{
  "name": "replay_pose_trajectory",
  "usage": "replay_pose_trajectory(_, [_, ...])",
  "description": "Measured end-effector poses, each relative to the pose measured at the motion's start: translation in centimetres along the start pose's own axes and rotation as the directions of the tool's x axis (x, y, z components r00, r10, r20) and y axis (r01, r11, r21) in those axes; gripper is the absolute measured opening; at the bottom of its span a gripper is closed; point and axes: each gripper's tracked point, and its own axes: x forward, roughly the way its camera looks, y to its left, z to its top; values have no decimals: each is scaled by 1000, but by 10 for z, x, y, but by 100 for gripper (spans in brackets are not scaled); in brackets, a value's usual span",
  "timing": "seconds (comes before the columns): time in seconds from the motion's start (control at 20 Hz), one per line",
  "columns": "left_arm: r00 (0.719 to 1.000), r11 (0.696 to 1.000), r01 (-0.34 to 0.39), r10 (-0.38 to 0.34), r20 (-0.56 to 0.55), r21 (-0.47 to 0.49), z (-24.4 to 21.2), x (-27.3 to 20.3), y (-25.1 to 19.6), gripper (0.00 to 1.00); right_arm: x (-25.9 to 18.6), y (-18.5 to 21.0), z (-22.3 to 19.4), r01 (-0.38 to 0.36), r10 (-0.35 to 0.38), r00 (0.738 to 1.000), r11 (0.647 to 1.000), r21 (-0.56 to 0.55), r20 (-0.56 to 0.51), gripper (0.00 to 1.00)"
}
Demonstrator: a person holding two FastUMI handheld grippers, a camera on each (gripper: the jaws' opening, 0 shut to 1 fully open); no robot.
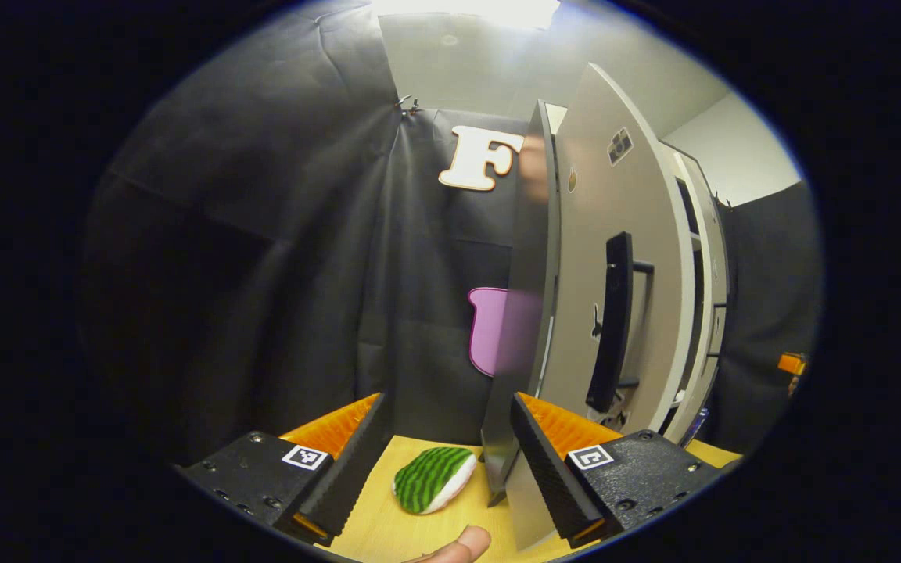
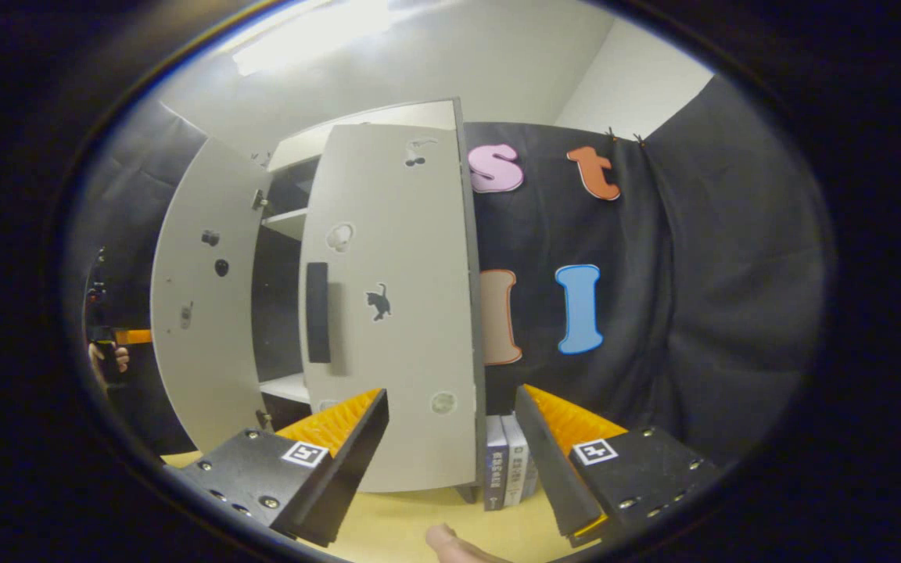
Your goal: Grab one shoe with the right hand and put it into the shoe cabinet, grab the other shoe with the left hand and put it into the shoe cabinet; then close the right door with the right hand and the left door with the left hand.
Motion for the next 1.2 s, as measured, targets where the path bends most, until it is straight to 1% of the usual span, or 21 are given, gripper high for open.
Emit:
replay_pose_trajectory(0.05, [1000, 1000, 12, -12, -19, 13, 0, 6, -4, 93, -6, 10, -3, -11, 11, 1000, 1000, 20, -13, 99])
replay_pose_trajectory(0.1, [999, 999, 17, -15, -34, 51, 2, 10, -6, 96, -14, 18, -6, -13, 14, 1000, 999, 41, -25, 98])
replay_pose_trajectory(0.15, [999, 995, 8, -4, -38, 99, 9, 16, -5, 93, -22, 27, -6, -25, 27, 999, 998, 59, -27, 98])
replay_pose_trajectory(0.2, [999, 991, -4, 8, -33, 135, 16, 20, -5, 92, -31, 37, -7, -40, 42, 999, 997, 66, -31, 98])
replay_pose_trajectory(0.25, [999, 989, -11, 16, -30, 150, 20, 23, -8, 96, -38, 44, -7, -49, 50, 998, 997, 57, -27, 98])
replay_pose_trajectory(0.3, [999, 989, -11, 16, -34, 150, 24, 27, -14, 93, -45, 47, -4, -48, 48, 999, 998, 41, -18, 98])
replay_pose_trajectory(0.35, [999, 988, -10, 17, -50, 151, 22, 29, -19, 96, -51, 47, -2, -39, 40, 999, 999, 21, -10, 98])
replay_pose_trajectory(0.4, [997, 987, -4, 16, -76, 164, 18, 31, -25, 93, -58, 47, 1, -26, 26, 1000, 1000, 11, -4, 98])
replay_pose_trajectory(0.45, [994, 981, -18, 39, -106, 192, 14, 32, -25, 96, -65, 49, 1, -18, 18, 1000, 1000, 10, -5, 98])
replay_pose_trajectory(0.5, [989, 978, -28, 57, -134, 207, 10, 31, -26, 96, -71, 53, 2, -24, 24, 1000, 1000, 20, -9, 98])
replay_pose_trajectory(0.55, [989, 979, -37, 65, -135, 201, 12, 34, -28, 96, -78, 60, 1, -40, 40, 999, 999, 31, -12, 98])
replay_pose_trajectory(0.6, [989, 984, -48, 71, -133, 170, 15, 35, -29, 89, -84, 66, 2, -54, 55, 998, 998, 39, -11, 98])
replay_pose_trajectory(0.65, [989, 987, -52, 72, -132, 150, 18, 37, -32, 89, -90, 69, 3, -57, 58, 998, 998, 37, -12, 98])
replay_pose_trajectory(0.75, [987, 985, -43, 68, -148, 169, 16, 34, -33, 88, -99, 73, 2, -48, 48, 999, 999, 9, -17, 98])
replay_pose_trajectory(0.9, [989, 987, -27, 49, -139, 158, 20, 38, -40, 88, -108, 85, 9, -50, 49, 999, 999, -20, -4, 98])
replay_pose_trajectory(1.0, [988, 988, -11, 34, -148, 153, 18, 39, -59, 87, -109, 86, 8, -28, 28, 1000, 999, -38, -7, 98])
replay_pose_trajectory(1.2, [990, 987, 43, -22, -137, 155, 23, 45, -93, 89, -99, 94, 1, -1, 0, 1000, 997, -74, -23, 98])
